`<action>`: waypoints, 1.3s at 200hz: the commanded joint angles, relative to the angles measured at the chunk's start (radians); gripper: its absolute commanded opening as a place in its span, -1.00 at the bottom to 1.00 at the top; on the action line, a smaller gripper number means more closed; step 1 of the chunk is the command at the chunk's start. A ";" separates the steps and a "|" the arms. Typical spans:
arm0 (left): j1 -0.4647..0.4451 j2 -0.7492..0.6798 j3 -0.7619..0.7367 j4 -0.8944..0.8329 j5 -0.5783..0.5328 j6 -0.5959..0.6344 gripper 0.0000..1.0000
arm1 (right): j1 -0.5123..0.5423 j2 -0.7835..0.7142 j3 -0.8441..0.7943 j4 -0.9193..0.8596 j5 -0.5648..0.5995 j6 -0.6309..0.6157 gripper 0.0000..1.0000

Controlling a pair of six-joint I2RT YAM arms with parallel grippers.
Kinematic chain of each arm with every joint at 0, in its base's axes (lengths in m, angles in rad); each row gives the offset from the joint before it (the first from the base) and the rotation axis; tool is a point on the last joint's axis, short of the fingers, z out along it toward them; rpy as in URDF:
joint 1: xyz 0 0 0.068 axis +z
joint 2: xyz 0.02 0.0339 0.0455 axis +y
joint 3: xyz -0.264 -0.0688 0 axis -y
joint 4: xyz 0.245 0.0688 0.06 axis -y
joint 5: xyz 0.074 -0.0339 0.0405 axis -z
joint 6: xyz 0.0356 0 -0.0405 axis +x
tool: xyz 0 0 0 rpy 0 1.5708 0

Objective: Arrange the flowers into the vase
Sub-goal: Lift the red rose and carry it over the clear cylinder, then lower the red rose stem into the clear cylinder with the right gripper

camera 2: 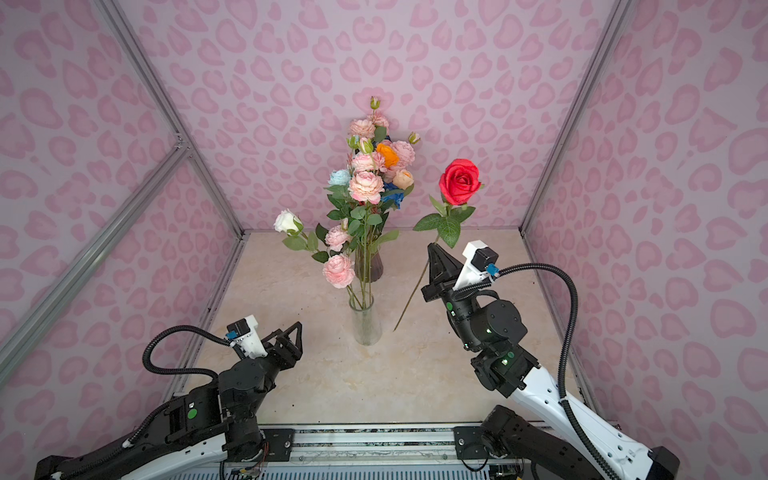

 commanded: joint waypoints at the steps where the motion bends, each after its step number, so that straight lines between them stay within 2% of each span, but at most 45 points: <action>1: 0.000 -0.010 0.001 -0.027 -0.004 -0.035 0.42 | 0.052 0.064 0.056 0.147 0.020 -0.136 -1.00; 43: 0.000 -0.051 -0.021 -0.046 0.007 -0.070 0.42 | 0.130 0.192 0.144 0.212 0.015 -0.232 -1.00; 110: 0.001 -0.082 -0.022 -0.036 0.037 -0.046 0.42 | 0.136 0.334 0.207 0.260 0.004 -0.256 -1.00; 151: 0.001 -0.045 -0.002 -0.037 0.045 -0.034 0.42 | 0.135 0.385 0.196 0.325 0.001 -0.258 -1.00; 260: 0.001 -0.025 0.000 -0.025 0.050 -0.028 0.42 | 0.134 0.437 0.194 0.313 0.000 -0.293 -1.00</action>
